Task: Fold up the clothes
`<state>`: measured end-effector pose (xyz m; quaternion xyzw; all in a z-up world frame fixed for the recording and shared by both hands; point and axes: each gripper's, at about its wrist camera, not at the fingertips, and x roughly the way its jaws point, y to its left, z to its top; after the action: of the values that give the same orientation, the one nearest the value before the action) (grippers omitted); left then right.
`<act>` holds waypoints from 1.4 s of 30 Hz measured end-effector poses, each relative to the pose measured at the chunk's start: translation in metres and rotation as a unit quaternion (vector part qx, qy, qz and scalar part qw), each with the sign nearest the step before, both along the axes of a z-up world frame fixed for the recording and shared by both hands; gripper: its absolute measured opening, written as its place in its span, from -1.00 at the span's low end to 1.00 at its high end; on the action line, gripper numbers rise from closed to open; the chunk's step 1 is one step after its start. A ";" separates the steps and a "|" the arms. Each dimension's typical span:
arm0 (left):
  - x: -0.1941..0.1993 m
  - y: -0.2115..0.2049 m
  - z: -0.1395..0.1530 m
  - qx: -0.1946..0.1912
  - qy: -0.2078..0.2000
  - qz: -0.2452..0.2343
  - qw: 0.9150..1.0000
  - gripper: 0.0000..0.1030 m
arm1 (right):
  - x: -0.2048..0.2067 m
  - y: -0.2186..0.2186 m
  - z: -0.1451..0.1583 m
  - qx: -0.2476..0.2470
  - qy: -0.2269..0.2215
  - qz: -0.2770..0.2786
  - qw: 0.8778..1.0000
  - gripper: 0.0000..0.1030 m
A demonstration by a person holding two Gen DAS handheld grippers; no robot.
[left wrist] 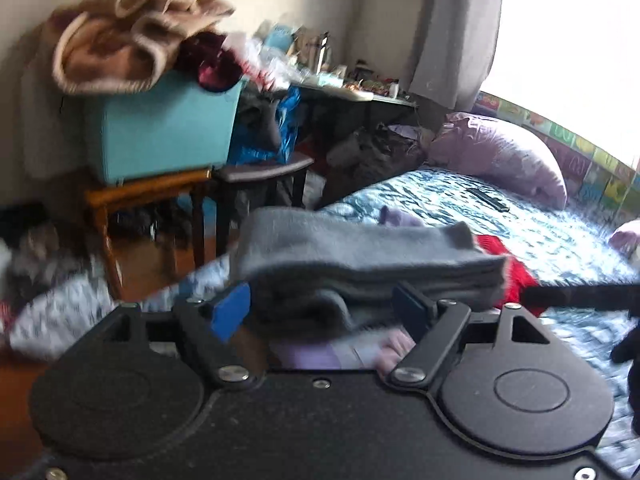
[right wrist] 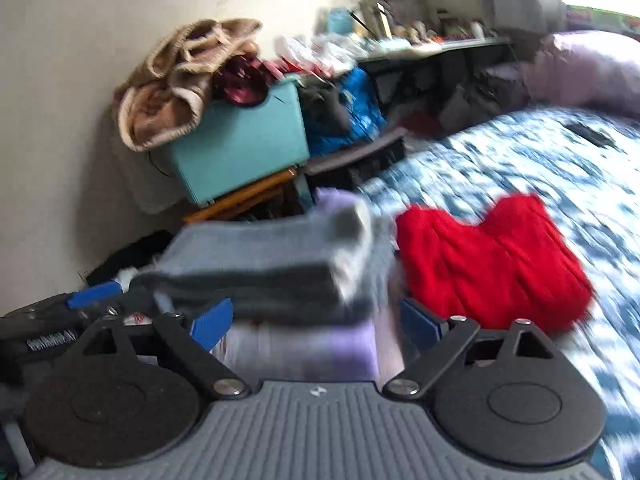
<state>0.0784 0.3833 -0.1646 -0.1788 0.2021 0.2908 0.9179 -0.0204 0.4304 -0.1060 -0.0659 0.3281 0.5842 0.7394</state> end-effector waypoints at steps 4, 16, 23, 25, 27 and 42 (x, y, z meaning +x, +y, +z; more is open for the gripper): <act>-0.016 -0.023 0.013 -0.042 0.013 0.017 0.999 0.90 | -0.018 -0.036 0.006 -0.033 -0.001 -0.024 0.999 0.96; -0.052 -0.105 0.067 0.007 0.074 0.040 0.996 1.00 | -0.064 -0.107 0.041 -0.074 -0.011 -0.071 0.995 1.00; -0.078 -0.147 0.104 0.056 0.068 0.044 0.995 1.00 | -0.097 -0.130 0.082 -0.066 -0.031 -0.063 0.995 1.00; -0.083 -0.156 0.111 0.061 0.075 0.051 0.994 1.00 | -0.106 -0.136 0.092 -0.065 -0.041 -0.059 0.995 1.00; -0.088 -0.165 0.116 0.065 0.082 0.053 0.993 1.00 | -0.113 -0.143 0.100 -0.065 -0.046 -0.054 0.995 1.00; -0.091 -0.185 0.129 0.079 0.109 0.058 0.989 1.00 | -0.131 -0.167 0.138 -0.047 -0.055 -0.059 0.996 1.00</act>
<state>-0.0124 0.1980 -0.0355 -0.0843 0.2670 0.3765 0.8831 -0.1510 0.2636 0.0316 -0.1130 0.3178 0.5189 0.7855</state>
